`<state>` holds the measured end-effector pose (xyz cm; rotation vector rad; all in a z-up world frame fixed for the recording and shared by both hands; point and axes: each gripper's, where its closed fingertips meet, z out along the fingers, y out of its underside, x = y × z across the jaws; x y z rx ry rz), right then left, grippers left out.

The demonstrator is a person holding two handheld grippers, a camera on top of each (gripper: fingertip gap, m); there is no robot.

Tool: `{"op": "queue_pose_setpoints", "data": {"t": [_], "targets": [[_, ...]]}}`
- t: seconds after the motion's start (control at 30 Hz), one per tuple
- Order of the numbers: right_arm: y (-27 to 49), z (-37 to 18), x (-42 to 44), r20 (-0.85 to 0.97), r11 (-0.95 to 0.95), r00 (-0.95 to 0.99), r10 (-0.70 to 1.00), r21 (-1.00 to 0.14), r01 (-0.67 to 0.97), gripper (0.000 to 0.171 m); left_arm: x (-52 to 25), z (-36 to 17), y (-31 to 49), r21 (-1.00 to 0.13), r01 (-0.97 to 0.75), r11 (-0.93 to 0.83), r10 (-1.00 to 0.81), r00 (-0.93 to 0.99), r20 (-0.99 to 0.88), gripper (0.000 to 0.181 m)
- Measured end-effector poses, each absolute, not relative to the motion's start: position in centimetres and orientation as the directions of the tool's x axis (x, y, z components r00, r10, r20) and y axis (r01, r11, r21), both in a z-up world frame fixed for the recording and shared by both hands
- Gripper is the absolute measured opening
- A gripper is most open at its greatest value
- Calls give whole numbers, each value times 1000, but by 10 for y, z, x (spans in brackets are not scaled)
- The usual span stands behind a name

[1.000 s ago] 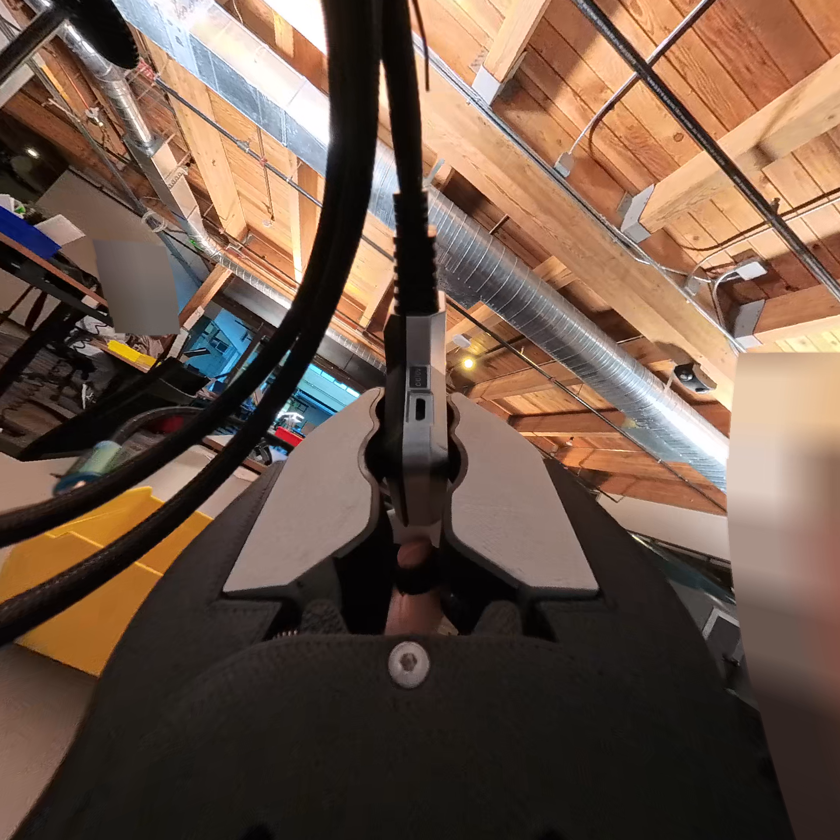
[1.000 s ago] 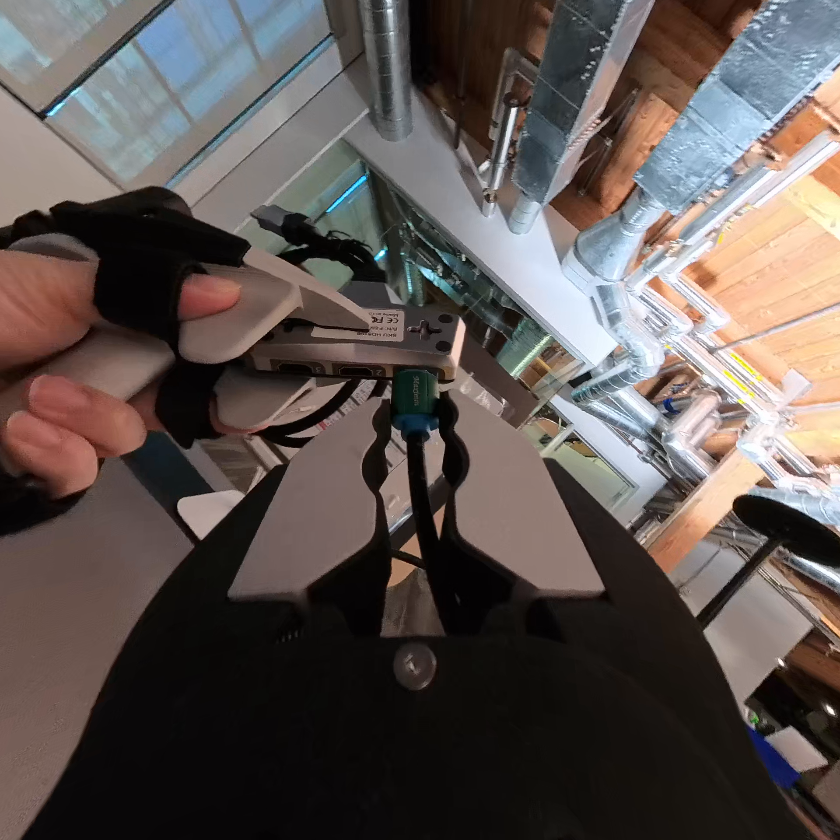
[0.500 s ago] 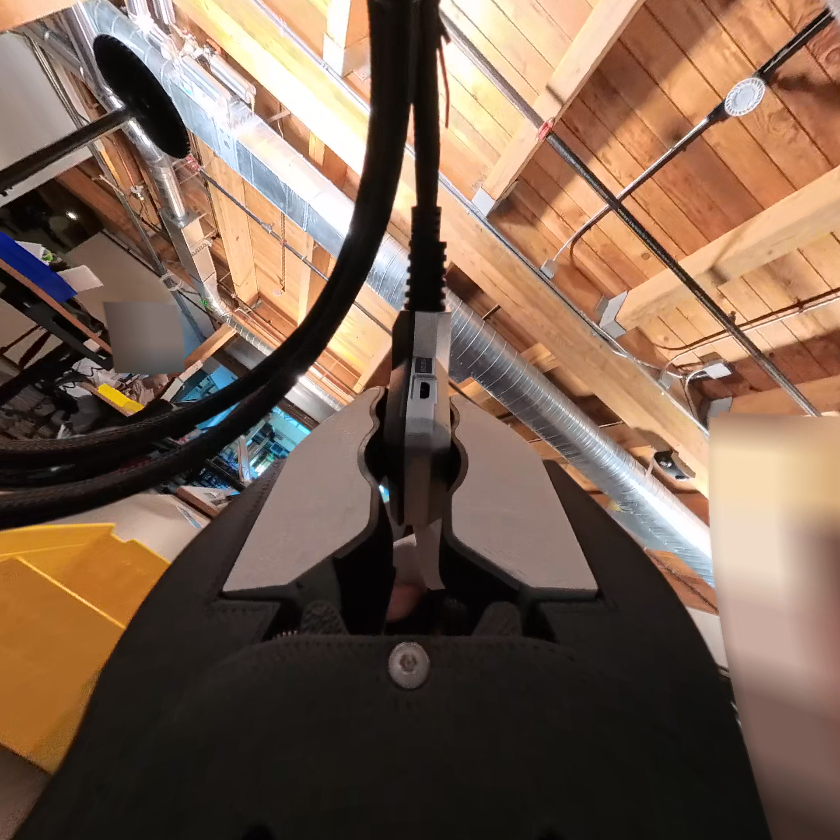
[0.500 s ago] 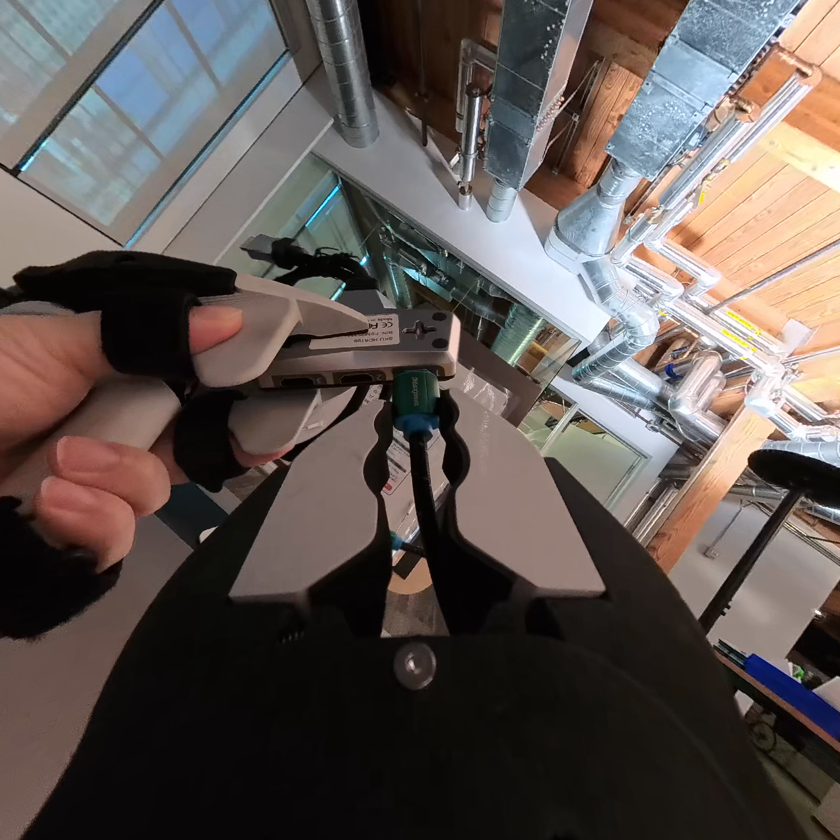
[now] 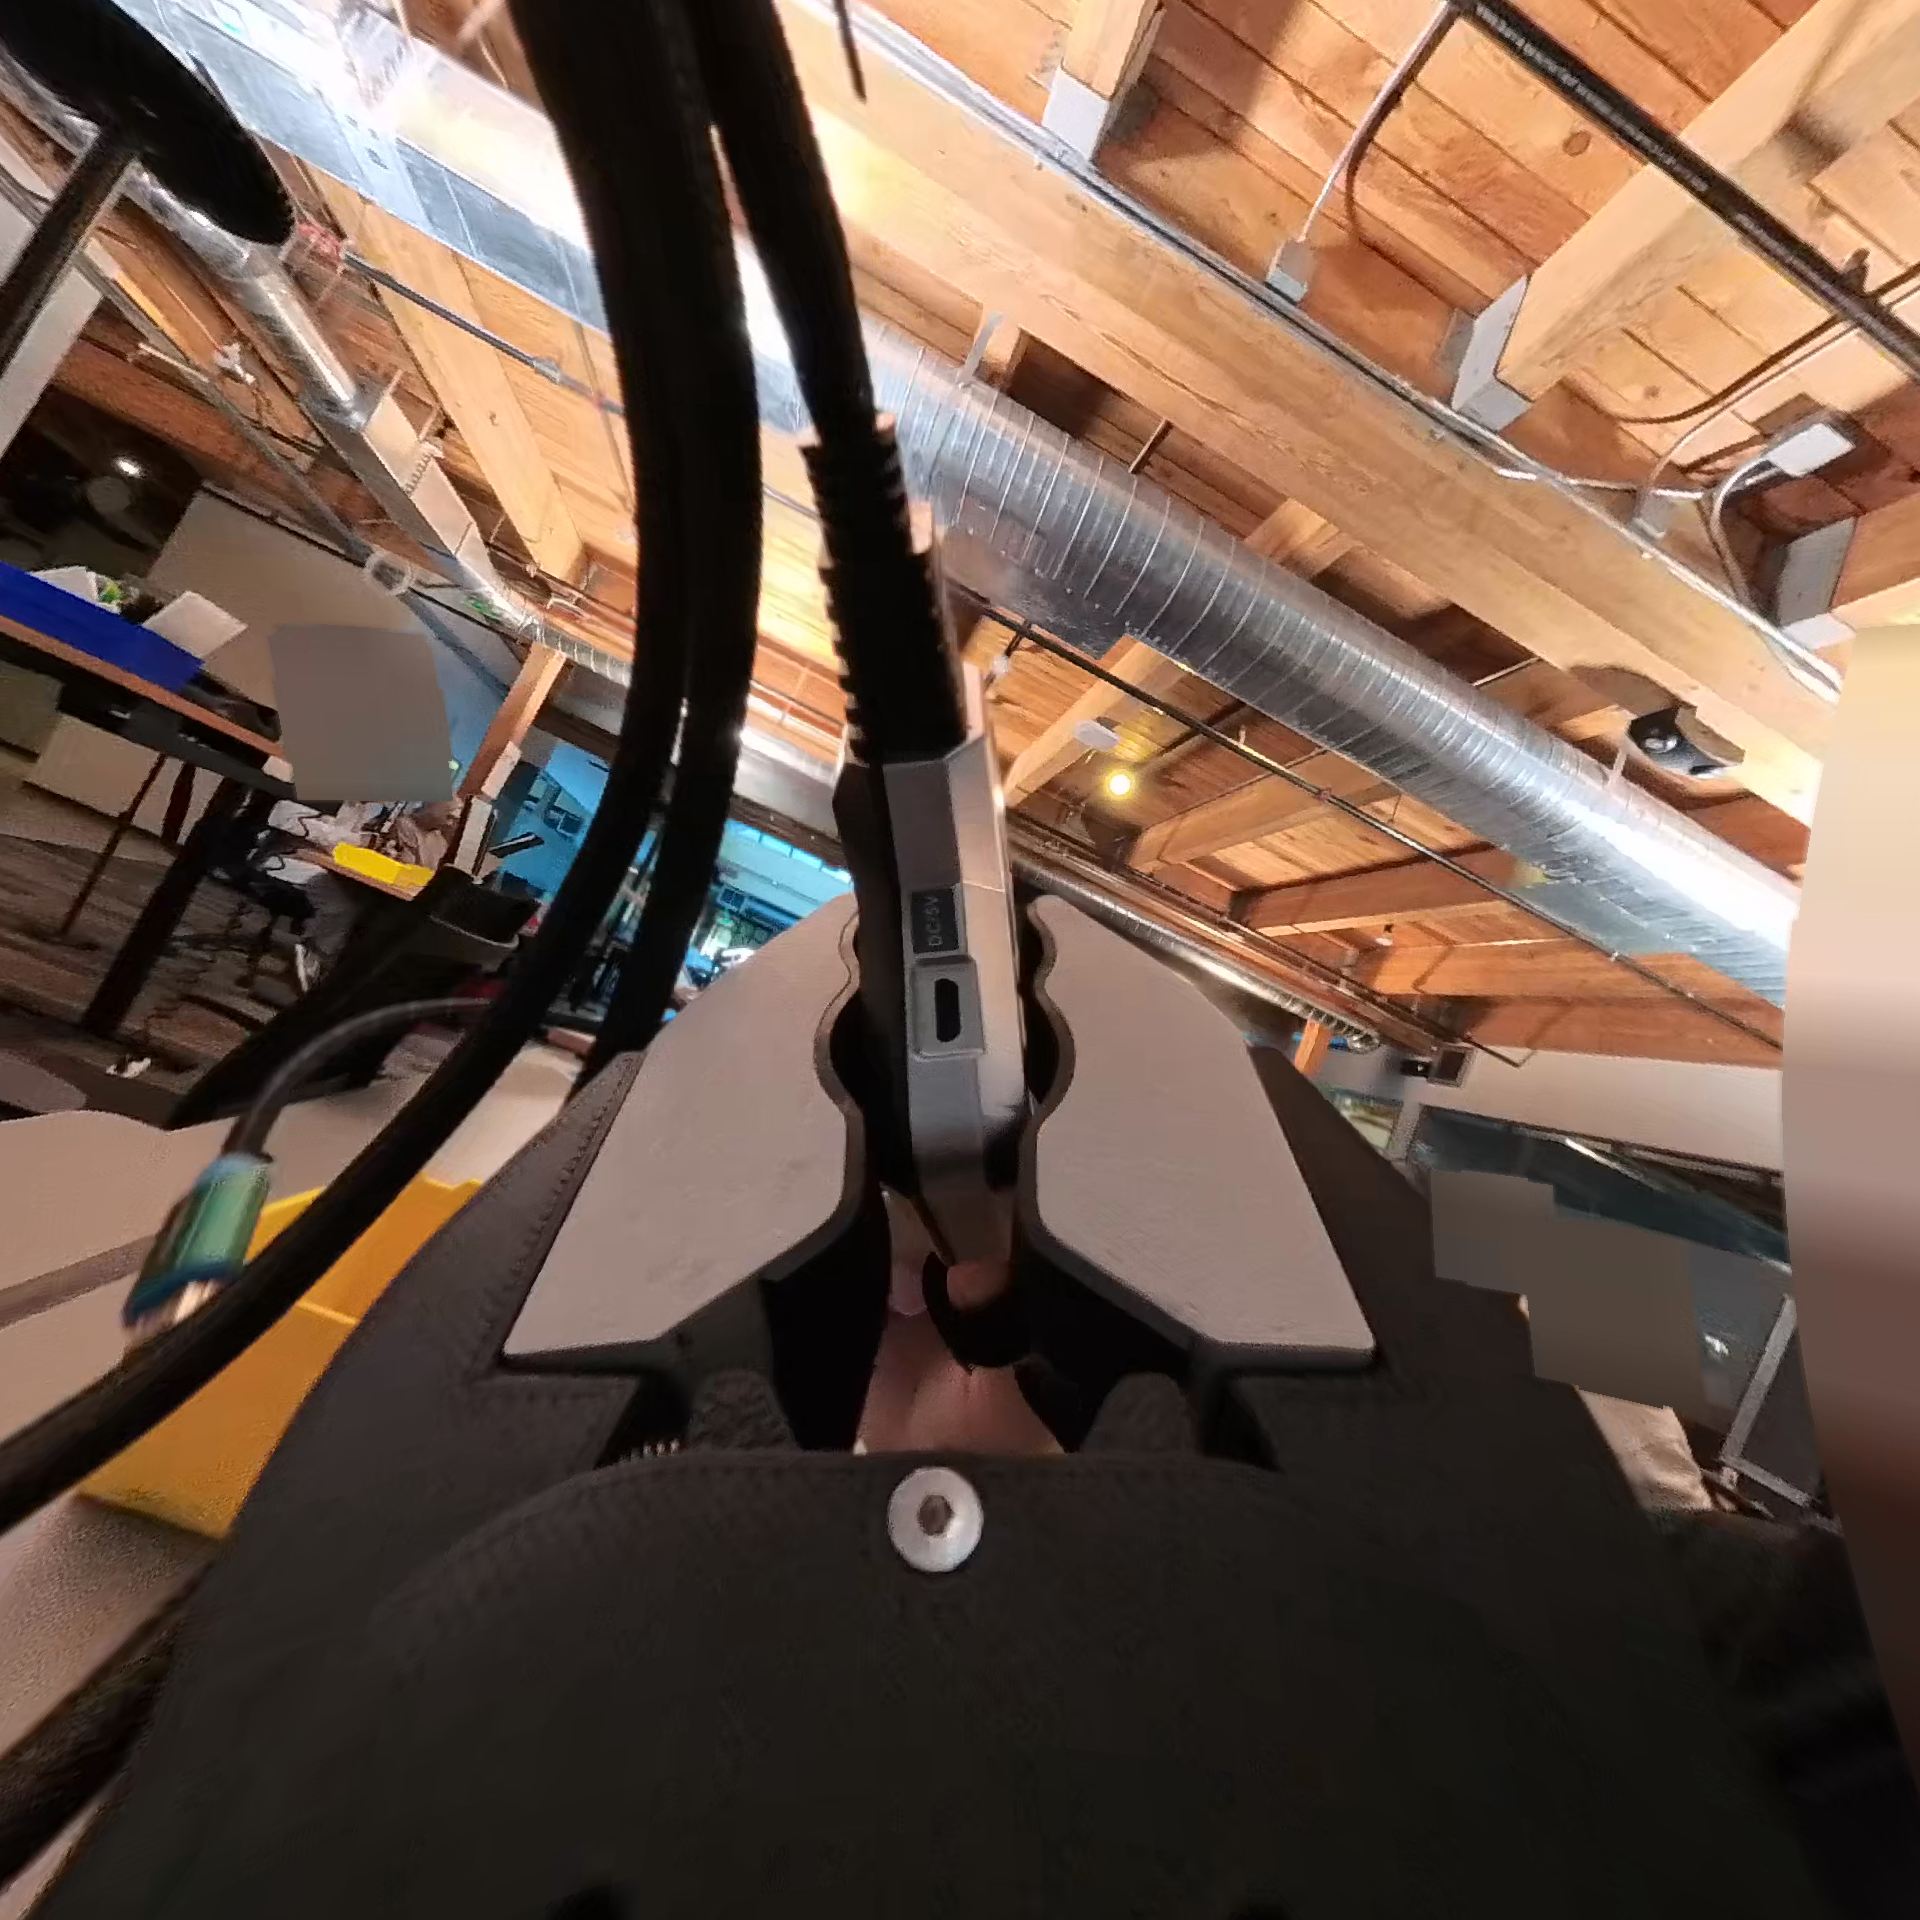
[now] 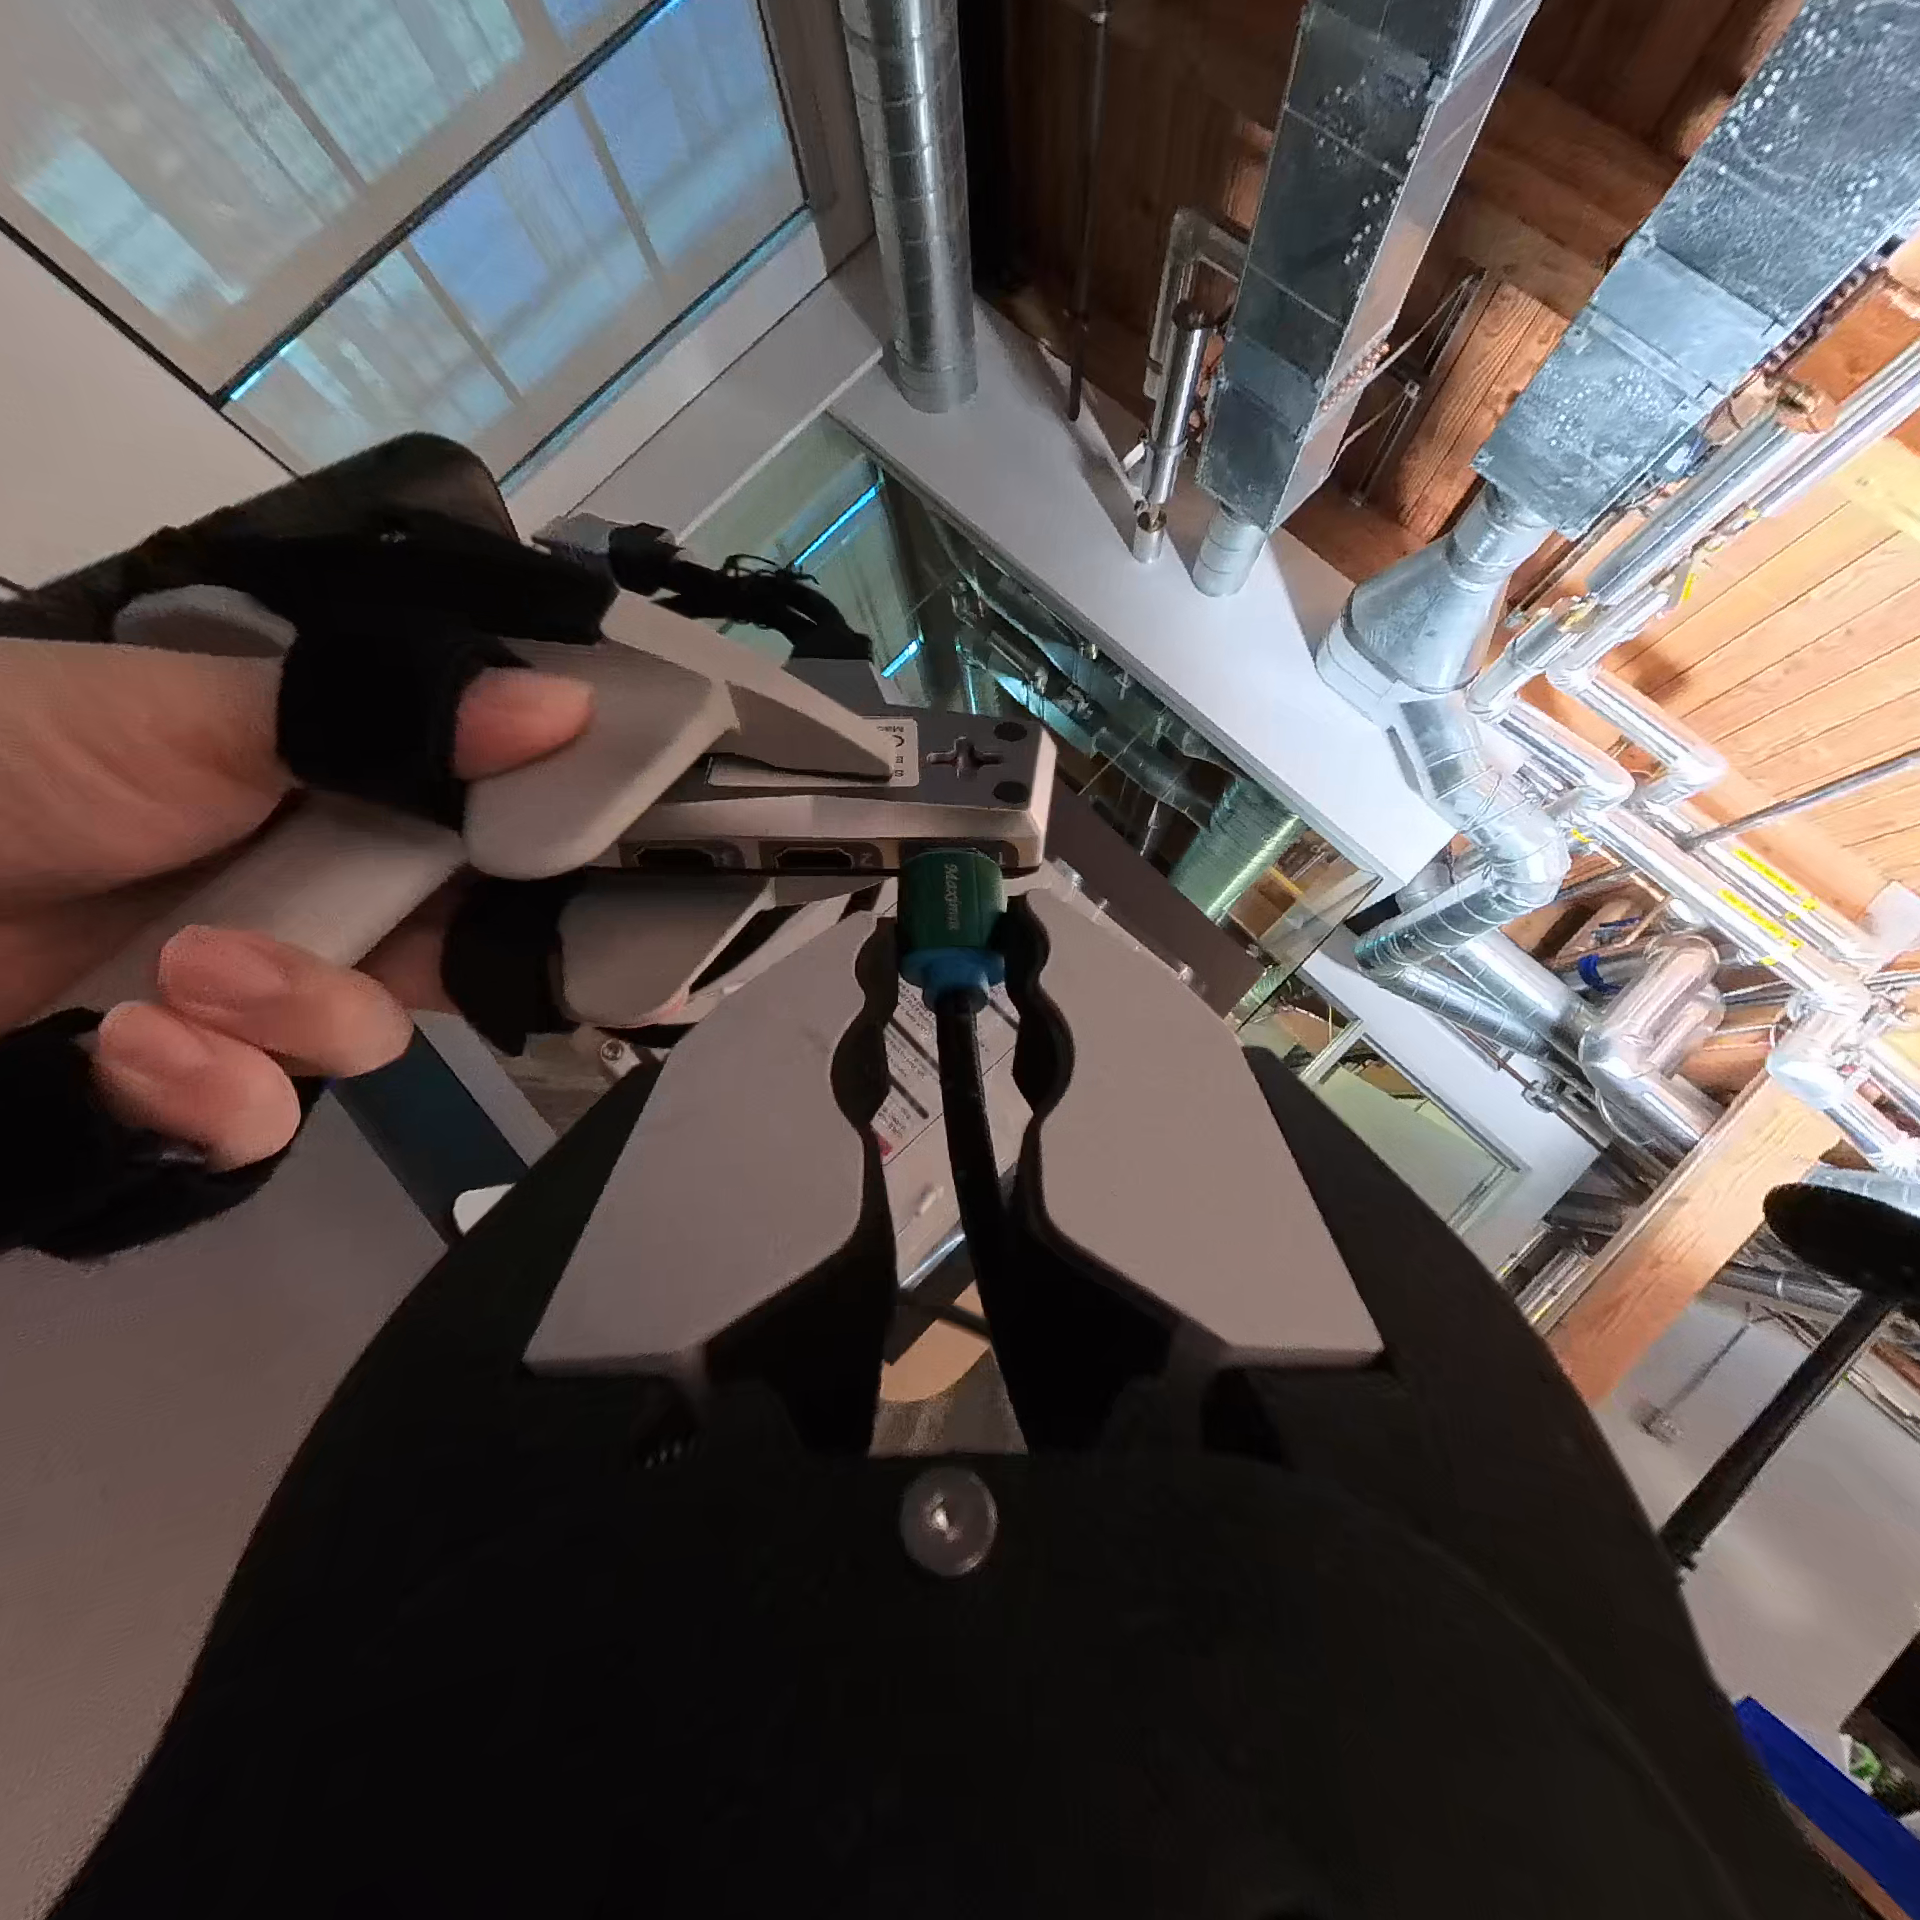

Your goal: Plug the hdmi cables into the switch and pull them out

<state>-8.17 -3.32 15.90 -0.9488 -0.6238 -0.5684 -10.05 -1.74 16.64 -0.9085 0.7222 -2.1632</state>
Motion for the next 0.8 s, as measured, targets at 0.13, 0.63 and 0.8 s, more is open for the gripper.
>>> {"op": "queue_pose_setpoints", "data": {"t": [0.13,0.63,0.8], "targets": [[-31,158,-83,686,465,707,-172,-576,673,21,-103,166,-16,-707,381,-596,-775,-502,383,22],[-39,166,-97,690,455,695,-202,-562,691,1,-116,172,7,-634,429,-643,-754,-498,428,22],[-47,171,-104,603,344,793,83,-764,545,11,-114,165,18,-712,445,-544,-836,-364,411,22]]}}
